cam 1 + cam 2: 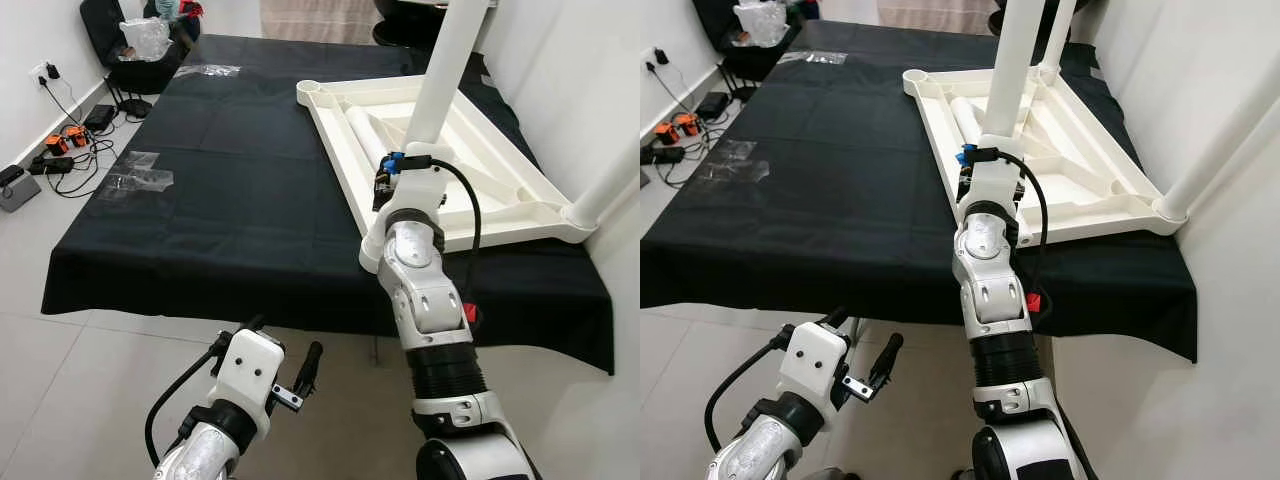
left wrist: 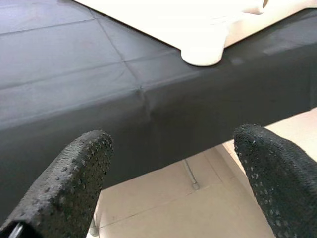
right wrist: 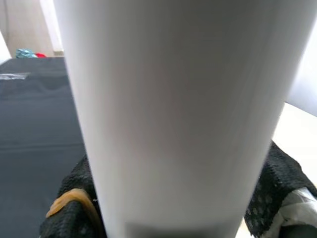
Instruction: Building children table
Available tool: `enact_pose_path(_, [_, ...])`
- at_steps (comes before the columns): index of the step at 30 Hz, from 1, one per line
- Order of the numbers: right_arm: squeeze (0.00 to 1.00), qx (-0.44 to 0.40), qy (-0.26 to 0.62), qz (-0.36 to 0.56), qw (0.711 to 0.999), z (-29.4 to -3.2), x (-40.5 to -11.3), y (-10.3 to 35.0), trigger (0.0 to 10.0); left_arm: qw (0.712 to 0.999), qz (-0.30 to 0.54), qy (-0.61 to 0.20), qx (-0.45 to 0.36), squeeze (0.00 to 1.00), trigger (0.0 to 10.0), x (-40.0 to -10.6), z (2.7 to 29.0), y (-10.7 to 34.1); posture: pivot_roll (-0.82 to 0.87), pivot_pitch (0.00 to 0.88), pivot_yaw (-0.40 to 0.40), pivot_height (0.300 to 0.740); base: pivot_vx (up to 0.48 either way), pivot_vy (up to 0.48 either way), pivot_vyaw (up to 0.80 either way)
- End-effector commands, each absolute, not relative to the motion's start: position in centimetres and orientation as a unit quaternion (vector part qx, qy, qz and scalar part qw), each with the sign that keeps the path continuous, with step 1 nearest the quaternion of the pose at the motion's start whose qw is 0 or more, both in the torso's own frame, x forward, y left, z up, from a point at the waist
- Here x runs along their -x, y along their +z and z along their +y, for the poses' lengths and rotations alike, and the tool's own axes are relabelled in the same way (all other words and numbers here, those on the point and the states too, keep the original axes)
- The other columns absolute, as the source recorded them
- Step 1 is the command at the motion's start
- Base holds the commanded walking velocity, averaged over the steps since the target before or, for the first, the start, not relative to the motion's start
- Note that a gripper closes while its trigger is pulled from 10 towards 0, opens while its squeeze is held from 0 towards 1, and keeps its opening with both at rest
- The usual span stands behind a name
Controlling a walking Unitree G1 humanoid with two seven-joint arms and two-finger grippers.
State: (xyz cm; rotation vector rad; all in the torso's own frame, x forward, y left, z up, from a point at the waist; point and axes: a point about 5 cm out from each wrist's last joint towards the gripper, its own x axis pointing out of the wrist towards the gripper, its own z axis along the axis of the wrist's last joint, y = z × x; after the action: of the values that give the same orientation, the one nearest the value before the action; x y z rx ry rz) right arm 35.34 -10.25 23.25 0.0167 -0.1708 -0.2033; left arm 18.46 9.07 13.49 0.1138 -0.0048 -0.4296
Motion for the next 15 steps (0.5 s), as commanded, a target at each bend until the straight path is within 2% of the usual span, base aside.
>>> enact_pose_path(1, [0.0, -0.008, -0.099, -0.088, 0.991, -10.7, -35.1, 23.1, 10.0, 0.974, 0.003, -0.22, -0.059, 0.0, 10.0, -18.2, 9.0, 13.3, 0.08, 0.129, -0.078, 0.74, 0.0, 0.0, 0.0])
enact_pose_path(2, [0.0, -0.008, -0.099, -0.088, 0.991, -10.7, -35.1, 23.1, 10.0, 0.974, 0.003, -0.22, -0.059, 0.0, 10.0, -18.2, 9.0, 13.3, 0.08, 0.129, -0.078, 0.74, 0.0, 0.0, 0.0])
enact_pose_path(3, [0.68, -0.01, -0.093, -0.092, 0.991, -10.8, -35.0, 23.0, 10.0, 0.974, 0.003, -0.22, -0.059, 0.0, 10.0, -18.2, 9.0, 13.3, 0.08, 0.132, -0.078, 0.74, 0.0, 0.0, 0.0])
enact_pose_path(4, [1.0, -0.01, -0.084, -0.094, 0.992, -10.8, -35.0, 23.0, 10.0, 0.974, 0.003, -0.22, -0.059, 0.0, 10.0, -18.2, 9.0, 13.3, 0.07, 0.135, -0.078, 0.74, 0.0, 0.0, 0.0])
enact_pose_path(9, [1.0, -0.016, -0.061, -0.093, 0.994, -10.7, -34.9, 22.8, 10.0, 0.974, 0.003, -0.219, -0.059, 0.0, 10.0, -18.3, 9.0, 13.3, 0.07, 0.138, -0.078, 0.74, 0.0, 0.0, 0.0])
enact_pose_path(10, [0.0, -0.019, -0.032, -0.094, 0.995, -10.4, -34.9, 22.9, 10.0, 0.974, 0.002, -0.219, -0.059, 0.0, 10.0, -18.3, 9.0, 13.3, 0.07, 0.139, -0.079, 0.74, 0.0, 0.0, 0.0])
enact_pose_path(15, [0.0, -0.056, 0.105, -0.089, 0.989, -9.1, -35.0, 23.3, 10.0, 0.974, 0.001, -0.217, -0.059, 0.0, 10.0, -18.3, 9.0, 13.4, 0.07, 0.14, -0.079, 0.74, 0.0, 0.0, 0.0])
